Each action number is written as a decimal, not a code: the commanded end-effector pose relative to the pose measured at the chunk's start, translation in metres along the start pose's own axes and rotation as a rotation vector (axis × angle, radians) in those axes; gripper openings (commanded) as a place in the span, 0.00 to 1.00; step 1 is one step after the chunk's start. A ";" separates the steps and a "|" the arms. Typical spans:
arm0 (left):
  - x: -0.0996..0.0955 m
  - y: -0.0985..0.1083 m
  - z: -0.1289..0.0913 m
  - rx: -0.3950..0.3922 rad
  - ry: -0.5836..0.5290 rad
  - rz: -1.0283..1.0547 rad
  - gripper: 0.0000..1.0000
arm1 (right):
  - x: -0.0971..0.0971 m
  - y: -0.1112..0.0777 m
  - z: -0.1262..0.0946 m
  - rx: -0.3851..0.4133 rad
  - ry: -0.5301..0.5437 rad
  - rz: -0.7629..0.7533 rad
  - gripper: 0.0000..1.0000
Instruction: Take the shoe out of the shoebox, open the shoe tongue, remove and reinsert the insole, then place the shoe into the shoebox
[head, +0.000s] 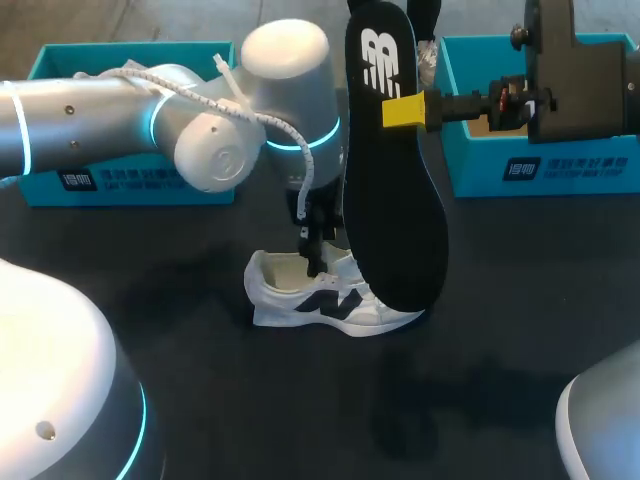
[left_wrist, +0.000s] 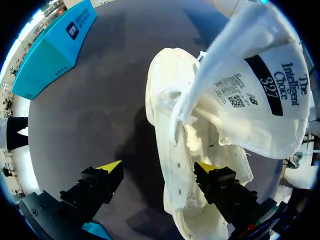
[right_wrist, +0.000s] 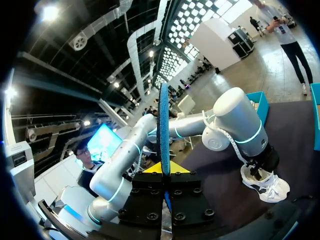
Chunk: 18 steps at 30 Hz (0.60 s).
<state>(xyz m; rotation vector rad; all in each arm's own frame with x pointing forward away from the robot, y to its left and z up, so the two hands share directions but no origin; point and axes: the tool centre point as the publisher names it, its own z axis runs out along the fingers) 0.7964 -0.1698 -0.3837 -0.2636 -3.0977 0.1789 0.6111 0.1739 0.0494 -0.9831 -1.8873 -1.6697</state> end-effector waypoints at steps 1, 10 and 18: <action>0.000 0.003 0.001 -0.007 0.006 0.001 0.87 | 0.000 0.001 0.002 0.001 0.001 0.001 0.00; 0.002 0.005 0.002 -0.007 0.021 0.006 0.28 | 0.000 0.001 0.002 0.001 0.001 0.001 0.00; 0.006 0.004 0.001 -0.006 0.045 0.048 0.00 | 0.000 0.001 0.002 0.001 0.001 0.001 0.00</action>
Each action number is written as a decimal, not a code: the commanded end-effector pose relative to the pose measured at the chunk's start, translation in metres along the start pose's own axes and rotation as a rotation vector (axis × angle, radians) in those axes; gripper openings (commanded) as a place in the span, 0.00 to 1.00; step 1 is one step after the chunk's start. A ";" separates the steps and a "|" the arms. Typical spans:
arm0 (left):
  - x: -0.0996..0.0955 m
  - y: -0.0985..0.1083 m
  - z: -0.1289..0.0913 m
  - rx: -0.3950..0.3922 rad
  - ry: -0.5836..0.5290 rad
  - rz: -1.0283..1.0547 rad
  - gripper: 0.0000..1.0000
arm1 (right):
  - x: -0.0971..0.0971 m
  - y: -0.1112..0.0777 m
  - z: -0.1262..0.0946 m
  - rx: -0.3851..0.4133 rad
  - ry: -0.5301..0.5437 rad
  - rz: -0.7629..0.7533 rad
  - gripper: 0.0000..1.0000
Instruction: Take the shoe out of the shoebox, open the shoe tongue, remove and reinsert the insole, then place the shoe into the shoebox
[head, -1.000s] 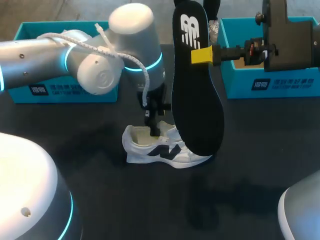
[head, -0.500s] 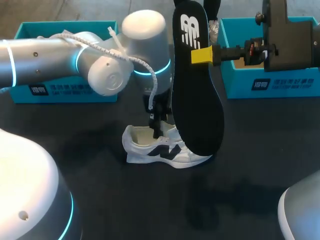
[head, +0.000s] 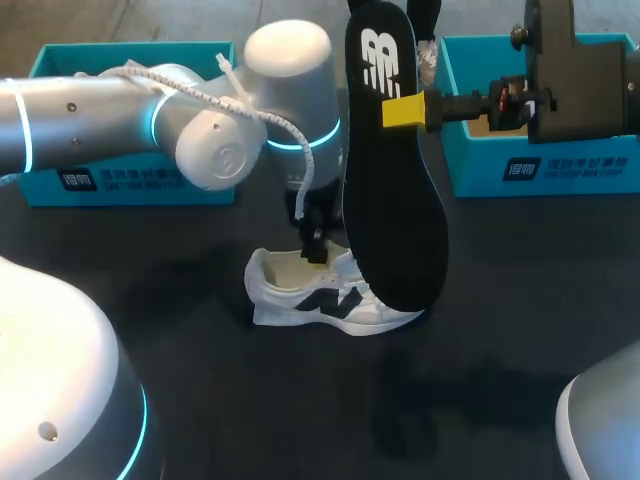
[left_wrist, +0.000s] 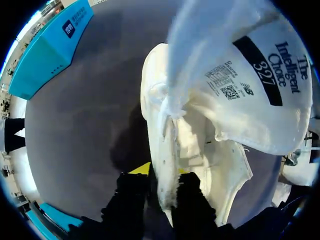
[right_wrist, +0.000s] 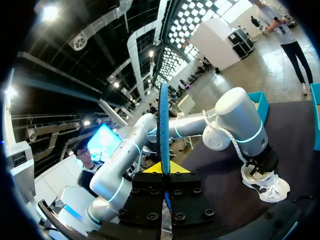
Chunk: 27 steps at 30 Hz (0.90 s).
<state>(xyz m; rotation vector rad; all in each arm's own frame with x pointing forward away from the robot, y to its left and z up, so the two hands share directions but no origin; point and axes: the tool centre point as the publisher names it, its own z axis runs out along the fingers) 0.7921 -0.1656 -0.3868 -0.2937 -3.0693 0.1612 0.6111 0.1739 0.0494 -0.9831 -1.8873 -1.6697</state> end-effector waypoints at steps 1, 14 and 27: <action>0.003 0.001 -0.004 -0.002 0.020 0.055 0.00 | 0.000 0.001 0.002 0.001 0.001 0.001 0.00; 0.009 0.007 -0.037 -0.109 0.235 0.418 0.00 | 0.000 0.001 0.002 0.001 0.001 0.001 0.00; 0.000 0.002 -0.057 -0.204 0.309 0.905 0.00 | 0.000 0.001 0.002 0.001 0.001 0.001 0.00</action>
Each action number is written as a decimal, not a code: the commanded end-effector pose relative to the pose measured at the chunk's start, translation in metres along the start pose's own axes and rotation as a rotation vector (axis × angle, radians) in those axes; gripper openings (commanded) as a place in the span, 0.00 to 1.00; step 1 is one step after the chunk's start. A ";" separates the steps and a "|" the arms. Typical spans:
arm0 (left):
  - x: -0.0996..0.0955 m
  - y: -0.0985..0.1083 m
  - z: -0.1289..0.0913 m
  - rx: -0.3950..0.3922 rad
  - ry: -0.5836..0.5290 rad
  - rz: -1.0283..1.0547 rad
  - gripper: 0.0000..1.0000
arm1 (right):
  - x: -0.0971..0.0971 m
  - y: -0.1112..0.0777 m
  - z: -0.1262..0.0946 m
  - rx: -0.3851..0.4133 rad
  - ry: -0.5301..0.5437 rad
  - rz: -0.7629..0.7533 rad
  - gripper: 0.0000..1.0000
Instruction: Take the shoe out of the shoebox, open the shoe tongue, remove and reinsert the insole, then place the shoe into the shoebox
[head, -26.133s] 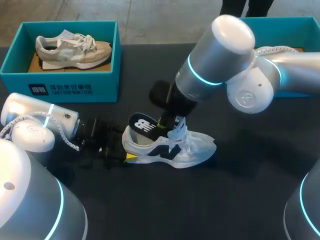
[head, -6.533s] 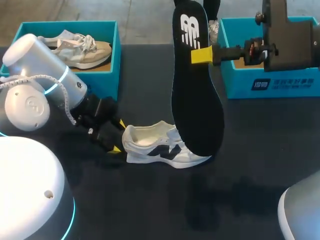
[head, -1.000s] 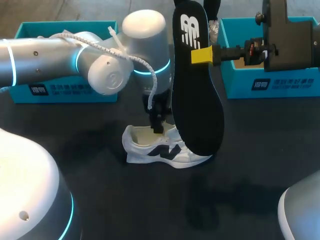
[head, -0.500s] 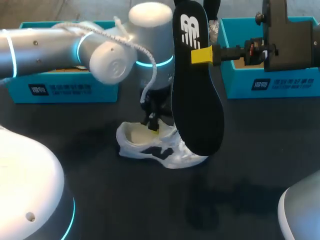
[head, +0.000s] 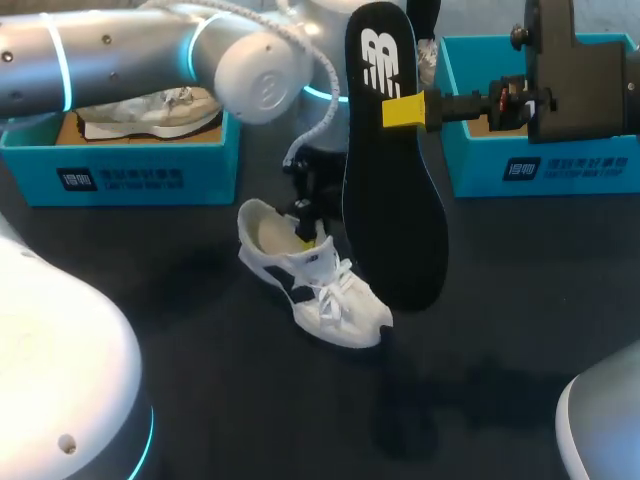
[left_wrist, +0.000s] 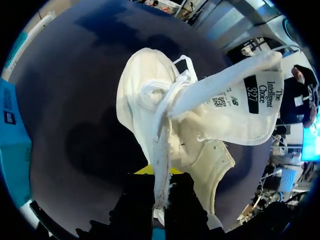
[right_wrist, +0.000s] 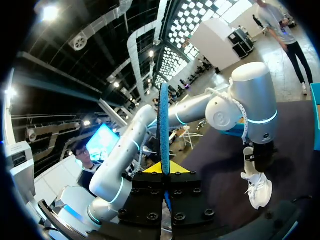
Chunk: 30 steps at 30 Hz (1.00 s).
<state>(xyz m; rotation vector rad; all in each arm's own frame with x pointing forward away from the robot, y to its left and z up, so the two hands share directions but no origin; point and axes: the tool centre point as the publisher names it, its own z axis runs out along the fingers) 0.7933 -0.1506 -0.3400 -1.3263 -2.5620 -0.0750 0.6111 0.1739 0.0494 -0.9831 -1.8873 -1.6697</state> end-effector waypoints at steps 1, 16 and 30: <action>-0.007 -0.005 -0.011 -0.094 0.053 0.181 0.00 | 0.000 0.001 0.002 0.001 0.001 0.001 0.00; -0.036 -0.007 -0.011 -0.144 0.052 0.315 0.00 | 0.000 0.001 0.002 0.001 0.001 0.001 0.00; -0.058 -0.022 -0.006 -0.157 0.152 0.502 0.00 | 0.000 0.001 0.002 0.001 0.001 0.001 0.00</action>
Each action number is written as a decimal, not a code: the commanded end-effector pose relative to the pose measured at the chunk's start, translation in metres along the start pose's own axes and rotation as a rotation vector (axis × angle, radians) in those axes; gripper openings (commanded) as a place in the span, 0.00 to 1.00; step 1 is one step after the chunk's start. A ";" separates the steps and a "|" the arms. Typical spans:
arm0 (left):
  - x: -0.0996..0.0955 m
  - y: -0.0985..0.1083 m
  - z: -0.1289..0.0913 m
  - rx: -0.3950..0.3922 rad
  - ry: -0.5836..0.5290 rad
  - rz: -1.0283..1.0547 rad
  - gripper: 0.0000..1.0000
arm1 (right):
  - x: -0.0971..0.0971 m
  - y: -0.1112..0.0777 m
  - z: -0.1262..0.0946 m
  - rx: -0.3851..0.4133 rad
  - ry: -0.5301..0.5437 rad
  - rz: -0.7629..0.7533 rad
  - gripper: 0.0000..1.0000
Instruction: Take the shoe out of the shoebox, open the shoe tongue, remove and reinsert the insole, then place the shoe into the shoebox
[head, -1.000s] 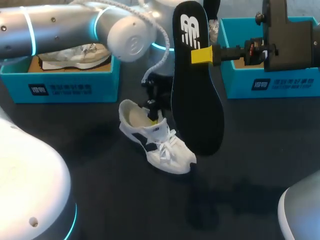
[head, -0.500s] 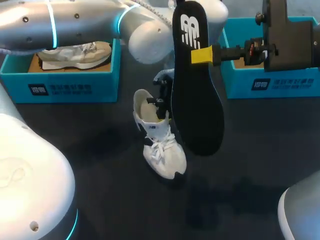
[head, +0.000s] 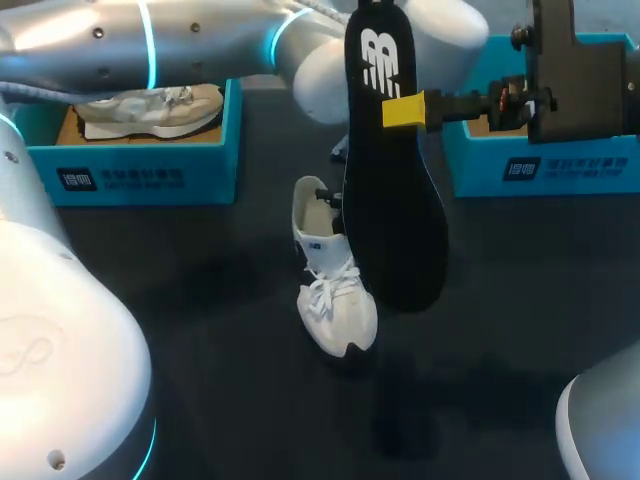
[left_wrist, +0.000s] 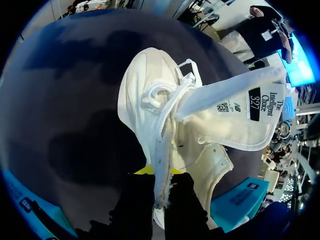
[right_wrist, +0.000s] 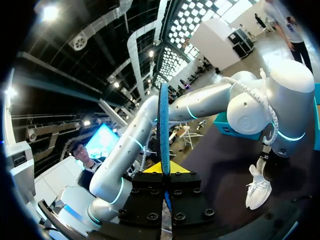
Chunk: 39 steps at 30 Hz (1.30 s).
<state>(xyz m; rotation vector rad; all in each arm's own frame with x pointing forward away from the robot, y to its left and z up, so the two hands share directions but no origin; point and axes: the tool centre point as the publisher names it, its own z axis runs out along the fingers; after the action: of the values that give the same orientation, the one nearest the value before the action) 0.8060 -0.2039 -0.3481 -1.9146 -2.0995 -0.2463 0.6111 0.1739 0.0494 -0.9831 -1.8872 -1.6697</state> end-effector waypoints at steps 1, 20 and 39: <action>-0.008 0.003 -0.003 0.006 0.041 0.012 0.00 | 0.000 0.001 0.002 0.001 0.001 0.001 0.00; -0.047 0.013 0.024 0.039 0.101 0.058 0.00 | 0.000 0.001 0.002 0.001 0.001 0.001 0.00; -0.043 0.011 0.008 0.147 0.039 -0.016 1.00 | 0.000 0.001 0.002 0.001 0.001 0.001 0.00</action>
<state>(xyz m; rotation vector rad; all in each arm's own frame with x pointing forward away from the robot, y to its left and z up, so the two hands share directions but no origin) 0.8162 -0.2496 -0.3826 -1.7836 -2.0313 -0.1583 0.6111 0.1739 0.0494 -0.9831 -1.8873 -1.6697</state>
